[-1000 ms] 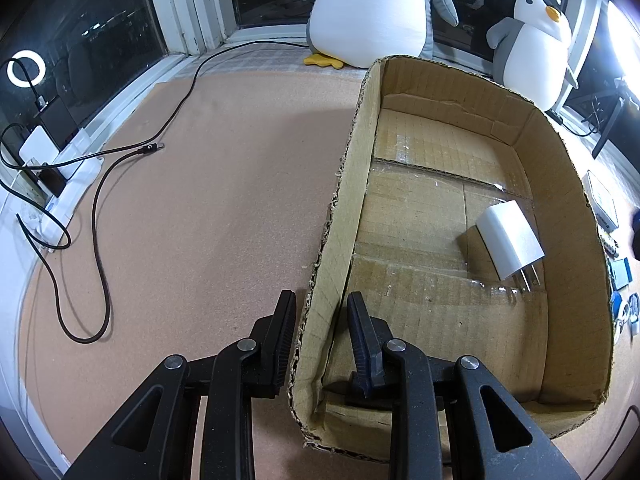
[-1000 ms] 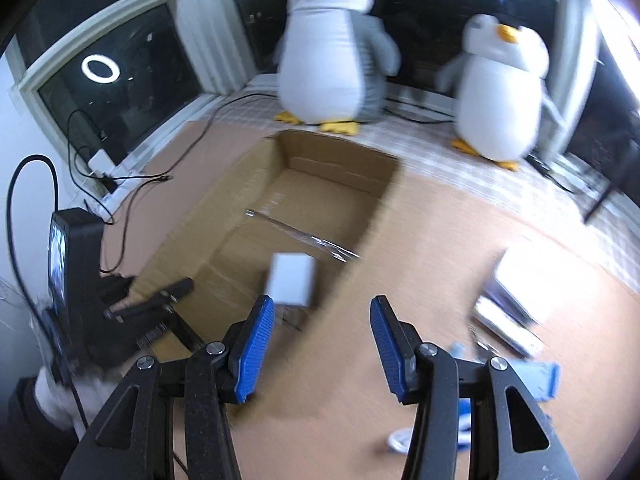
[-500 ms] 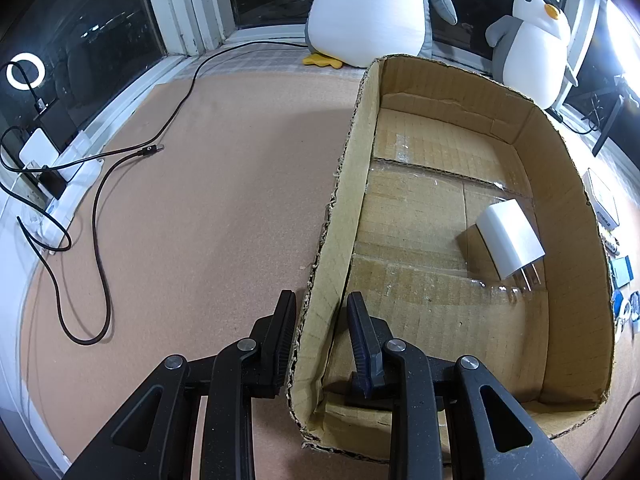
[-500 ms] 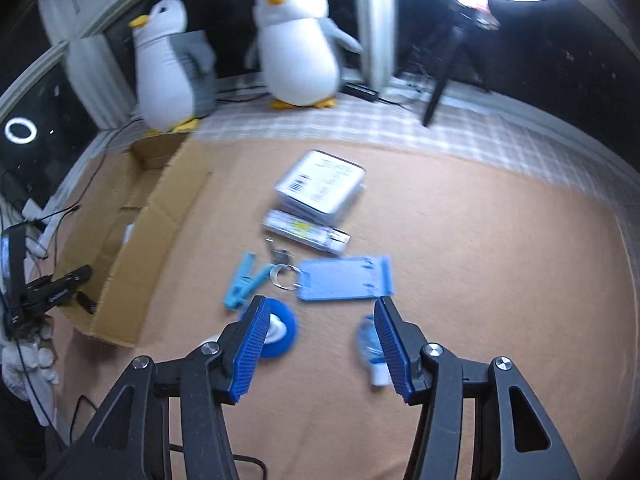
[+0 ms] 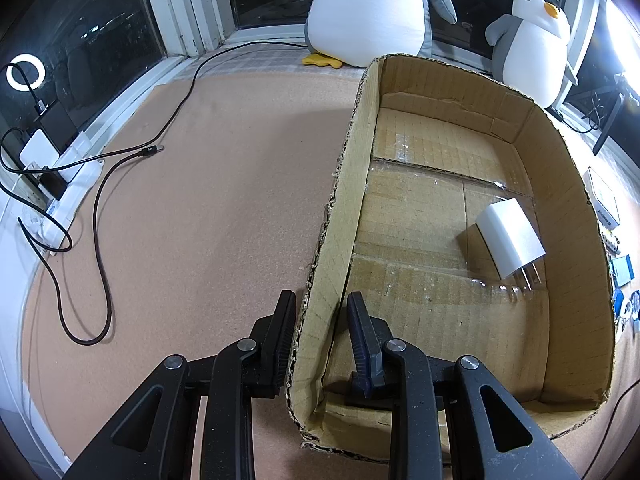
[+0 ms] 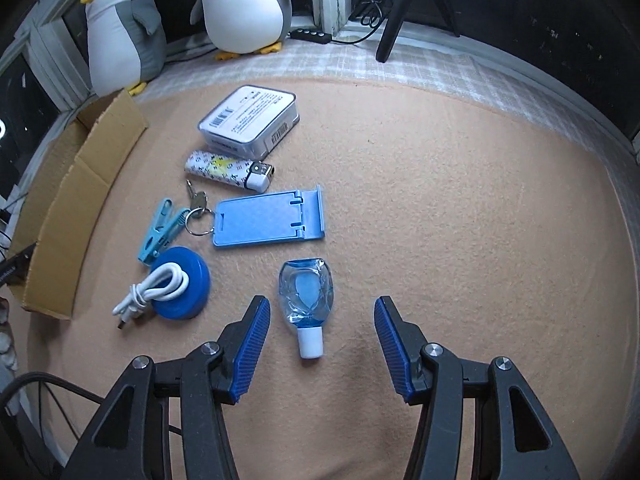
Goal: Organize rigid objects
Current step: 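Move the right tool to the clear sanitizer bottle and close on it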
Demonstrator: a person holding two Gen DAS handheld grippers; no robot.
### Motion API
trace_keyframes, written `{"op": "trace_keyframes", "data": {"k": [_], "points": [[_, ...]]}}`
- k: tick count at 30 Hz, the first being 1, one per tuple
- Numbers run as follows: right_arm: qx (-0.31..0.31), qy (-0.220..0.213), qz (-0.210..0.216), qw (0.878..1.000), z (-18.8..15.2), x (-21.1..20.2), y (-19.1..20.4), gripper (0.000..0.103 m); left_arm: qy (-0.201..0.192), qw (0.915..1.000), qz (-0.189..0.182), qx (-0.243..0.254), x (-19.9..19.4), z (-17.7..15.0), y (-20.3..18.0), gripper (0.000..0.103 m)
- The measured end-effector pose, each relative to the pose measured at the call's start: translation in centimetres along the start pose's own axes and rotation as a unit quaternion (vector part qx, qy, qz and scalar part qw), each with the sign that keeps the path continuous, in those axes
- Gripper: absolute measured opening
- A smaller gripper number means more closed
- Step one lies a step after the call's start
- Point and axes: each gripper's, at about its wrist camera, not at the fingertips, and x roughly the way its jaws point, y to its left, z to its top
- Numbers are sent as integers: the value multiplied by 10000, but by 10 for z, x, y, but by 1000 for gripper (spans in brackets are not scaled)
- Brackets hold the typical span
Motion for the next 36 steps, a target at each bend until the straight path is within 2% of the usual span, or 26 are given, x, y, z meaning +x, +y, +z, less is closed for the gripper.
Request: {"op": "trace_keyframes", "data": {"k": [12, 13, 15, 17, 20, 28, 36], "points": [[-305, 146, -140, 9993, 7, 11, 13, 49, 1, 10000, -5, -3, 0, 0, 0, 28], [-343, 181, -166, 9991, 7, 13, 14, 48, 0, 10000, -5, -2, 0, 0, 0, 28], [-417, 253, -203, 9986, 5, 16, 17, 38, 1, 10000, -9, -6, 0, 0, 0, 28], [-450, 244, -202, 9985, 5, 16, 18, 37, 1, 10000, -8, -4, 0, 0, 0, 28], [-430, 241, -154, 9987, 5, 16, 17, 28, -1, 10000, 1, 3, 0, 0, -1, 28], [-388, 203, -103, 9990, 4, 14, 16, 28, 0, 10000, 1, 3, 0, 0, -1, 28], [-419, -91, 43, 9991, 14, -12, 29, 28, -2, 10000, -5, -1, 1, 0, -1, 28]]}}
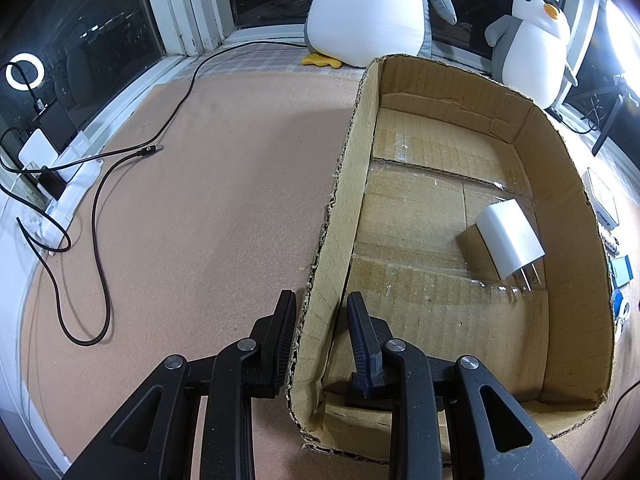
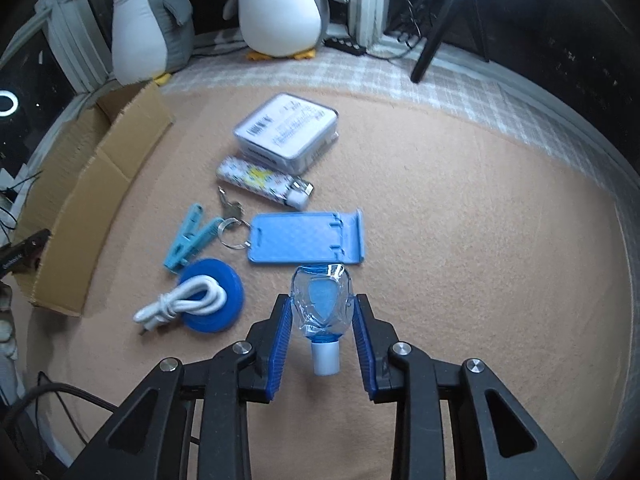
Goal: Organize rigid objects
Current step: 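Move the right tool to the clear sanitizer bottle and close on it, then carry the sanitizer bottle into the box and open the right tool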
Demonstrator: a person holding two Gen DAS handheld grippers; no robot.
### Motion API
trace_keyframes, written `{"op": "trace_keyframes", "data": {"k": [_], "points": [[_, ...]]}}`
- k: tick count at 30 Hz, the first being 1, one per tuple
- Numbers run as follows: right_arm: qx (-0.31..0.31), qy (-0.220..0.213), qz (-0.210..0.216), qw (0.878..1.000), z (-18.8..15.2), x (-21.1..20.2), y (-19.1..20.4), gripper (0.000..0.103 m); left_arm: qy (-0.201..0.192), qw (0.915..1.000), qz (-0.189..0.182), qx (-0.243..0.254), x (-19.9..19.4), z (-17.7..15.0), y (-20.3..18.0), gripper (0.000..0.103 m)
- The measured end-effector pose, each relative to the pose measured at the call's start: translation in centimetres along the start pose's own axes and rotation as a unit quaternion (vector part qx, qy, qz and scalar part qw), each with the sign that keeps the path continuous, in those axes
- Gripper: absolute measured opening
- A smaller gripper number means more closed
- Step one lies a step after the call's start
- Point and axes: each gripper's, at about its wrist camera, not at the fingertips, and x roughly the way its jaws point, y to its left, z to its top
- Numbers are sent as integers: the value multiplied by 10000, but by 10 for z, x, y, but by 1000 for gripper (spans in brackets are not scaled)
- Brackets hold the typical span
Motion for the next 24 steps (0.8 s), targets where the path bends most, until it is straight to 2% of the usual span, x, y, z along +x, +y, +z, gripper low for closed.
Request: {"op": "trace_keyframes", "data": {"k": [6, 11, 17, 24], "points": [[-290, -353, 277, 9986, 19, -31, 33, 28, 1, 10000, 1, -1, 0, 0, 0, 28], [-670, -575, 580, 9944, 35, -51, 76, 28, 3, 10000, -11, -11, 0, 0, 0, 28], [-1196, -650, 993, 9857, 43, -59, 135, 28, -4, 10000, -31, -30, 0, 0, 1, 28], [-1664, -544, 1330, 9755, 45, -49, 196, 28, -7, 10000, -36, -34, 0, 0, 1, 28]]}}
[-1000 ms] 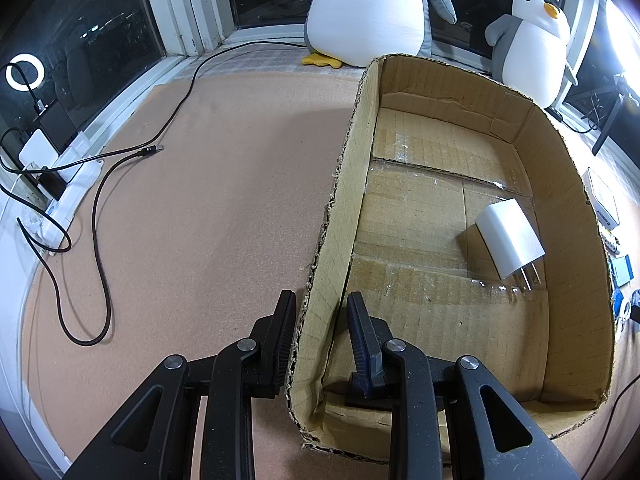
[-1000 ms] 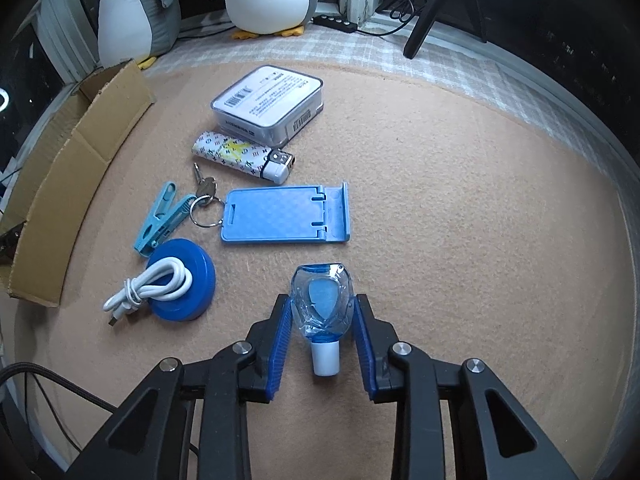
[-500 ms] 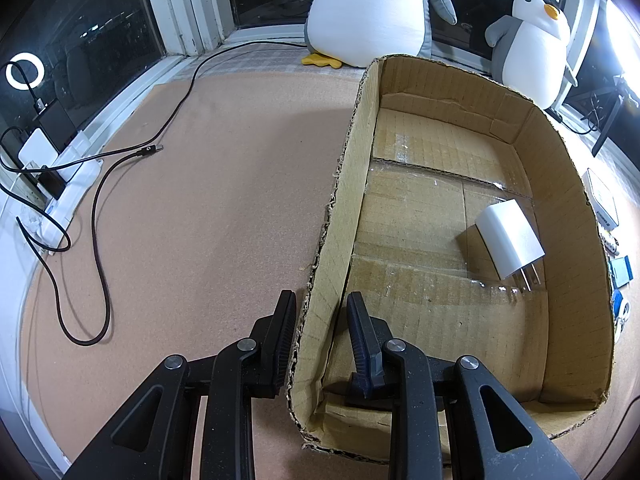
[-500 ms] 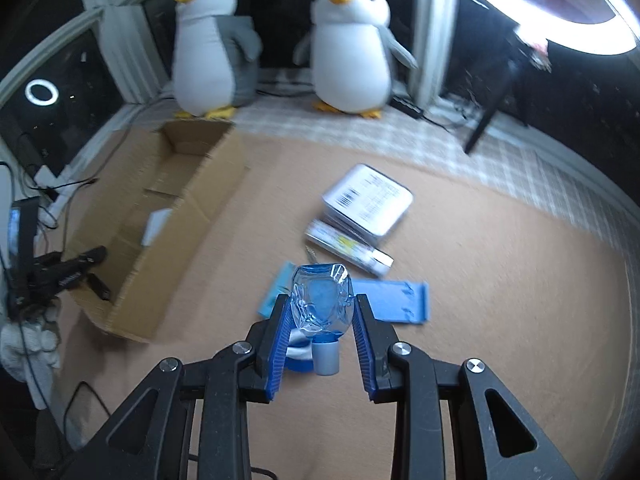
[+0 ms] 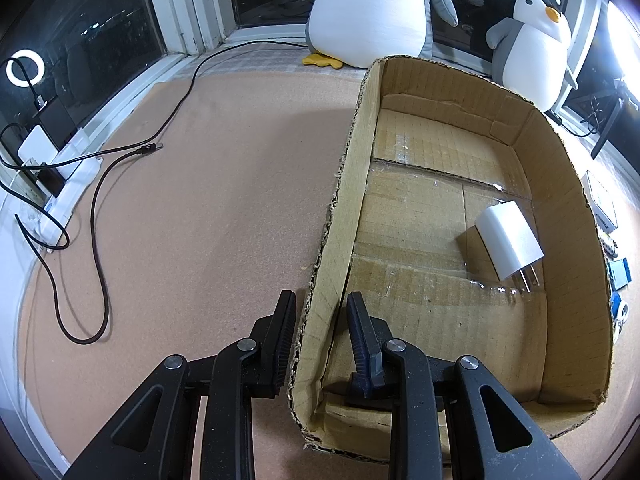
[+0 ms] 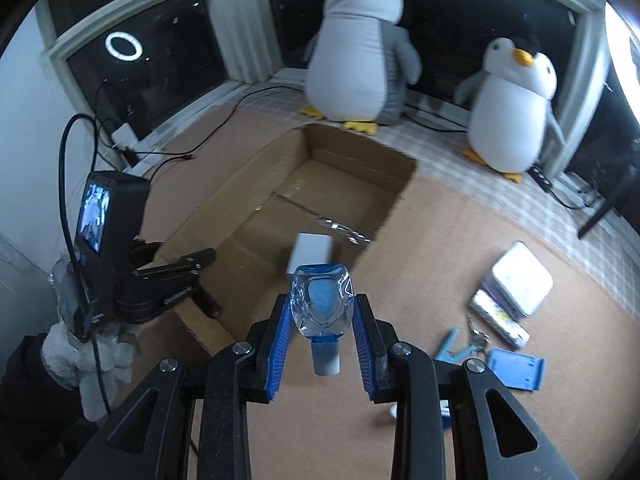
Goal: Organize rigid objects
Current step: 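Carry the sanitizer bottle into the box and open the right tool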
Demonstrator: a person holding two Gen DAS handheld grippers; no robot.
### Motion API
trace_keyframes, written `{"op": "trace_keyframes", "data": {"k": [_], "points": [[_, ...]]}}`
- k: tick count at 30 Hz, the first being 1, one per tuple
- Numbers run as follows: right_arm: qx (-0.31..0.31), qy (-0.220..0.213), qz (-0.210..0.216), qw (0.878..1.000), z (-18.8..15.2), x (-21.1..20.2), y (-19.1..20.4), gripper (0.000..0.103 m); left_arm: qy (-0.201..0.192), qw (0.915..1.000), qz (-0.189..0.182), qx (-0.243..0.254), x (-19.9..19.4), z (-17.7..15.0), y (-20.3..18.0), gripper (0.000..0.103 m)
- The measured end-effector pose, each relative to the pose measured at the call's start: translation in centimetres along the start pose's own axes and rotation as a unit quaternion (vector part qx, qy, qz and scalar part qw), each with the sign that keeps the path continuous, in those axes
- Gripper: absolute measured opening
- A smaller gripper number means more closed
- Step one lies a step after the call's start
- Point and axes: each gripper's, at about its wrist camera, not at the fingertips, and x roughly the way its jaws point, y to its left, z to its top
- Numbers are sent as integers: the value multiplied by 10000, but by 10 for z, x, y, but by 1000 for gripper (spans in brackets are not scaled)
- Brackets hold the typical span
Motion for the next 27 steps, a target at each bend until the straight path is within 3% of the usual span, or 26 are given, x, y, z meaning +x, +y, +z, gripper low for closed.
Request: {"op": "trace_keyframes", "data": {"k": [10, 27], "points": [[-280, 244, 221, 9991, 13, 40, 43, 28, -6, 10000, -32, -33, 0, -1, 1, 28], [-383, 482, 315, 9976, 10, 67, 53, 28, -52, 10000, -27, -25, 0, -1, 2, 28]]}}
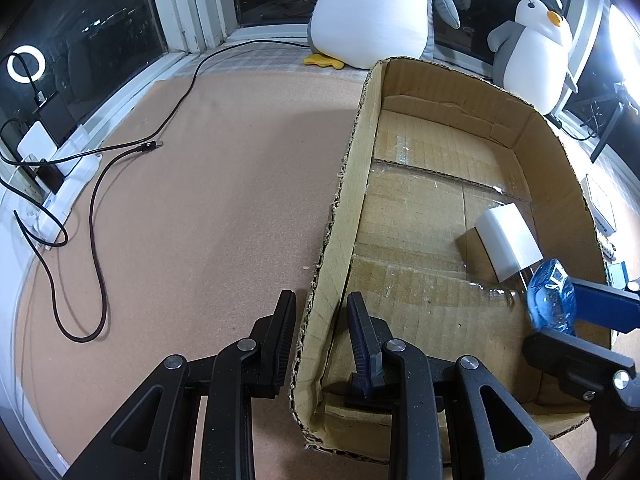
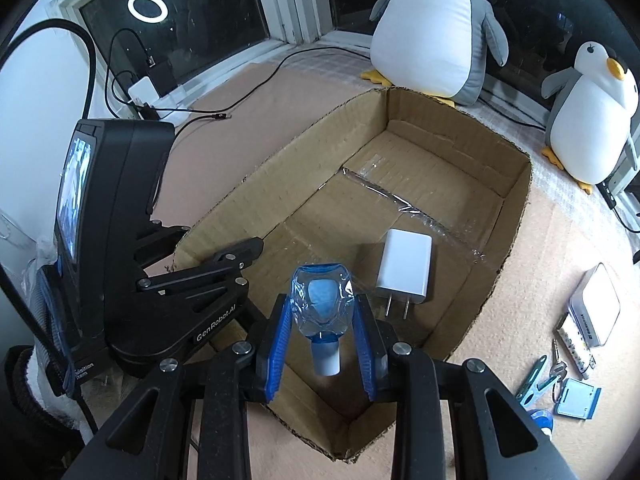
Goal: Organize rigid objects
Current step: 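Carry the sanitizer bottle into the box and open the right tool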
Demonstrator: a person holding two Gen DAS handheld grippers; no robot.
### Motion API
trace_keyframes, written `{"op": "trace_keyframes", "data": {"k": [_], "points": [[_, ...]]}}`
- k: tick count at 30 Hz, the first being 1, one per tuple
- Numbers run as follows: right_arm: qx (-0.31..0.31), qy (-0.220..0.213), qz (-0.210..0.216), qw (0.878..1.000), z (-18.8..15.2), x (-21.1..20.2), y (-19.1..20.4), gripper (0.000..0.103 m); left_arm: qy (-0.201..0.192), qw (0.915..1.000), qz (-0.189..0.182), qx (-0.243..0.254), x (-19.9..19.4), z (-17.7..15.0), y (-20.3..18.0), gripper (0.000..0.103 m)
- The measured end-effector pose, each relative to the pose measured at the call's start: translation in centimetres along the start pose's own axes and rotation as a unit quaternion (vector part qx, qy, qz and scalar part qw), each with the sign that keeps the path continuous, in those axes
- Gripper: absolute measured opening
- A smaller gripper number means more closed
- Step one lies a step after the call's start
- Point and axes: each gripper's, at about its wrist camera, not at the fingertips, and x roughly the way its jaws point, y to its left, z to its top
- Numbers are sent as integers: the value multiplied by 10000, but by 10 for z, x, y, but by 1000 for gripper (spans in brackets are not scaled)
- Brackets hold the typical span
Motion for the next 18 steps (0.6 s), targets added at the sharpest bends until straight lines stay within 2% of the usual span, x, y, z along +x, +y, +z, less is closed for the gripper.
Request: {"op": "trace_keyframes", "data": {"k": [7, 9, 10, 18], "points": [[-5, -2, 29, 10000, 0, 1, 2, 31, -1, 10000, 0, 0, 0, 0, 0, 28], [-21, -32, 0, 10000, 0, 0, 2, 45, -9, 10000, 7, 7, 0, 0, 0, 28], [-16, -55, -16, 10000, 1, -1, 2, 47, -11, 10000, 7, 4, 0, 0, 0, 28], [119, -114, 2, 9999, -1, -7, -4, 47, -11, 10000, 9, 6, 0, 0, 0, 28]]}}
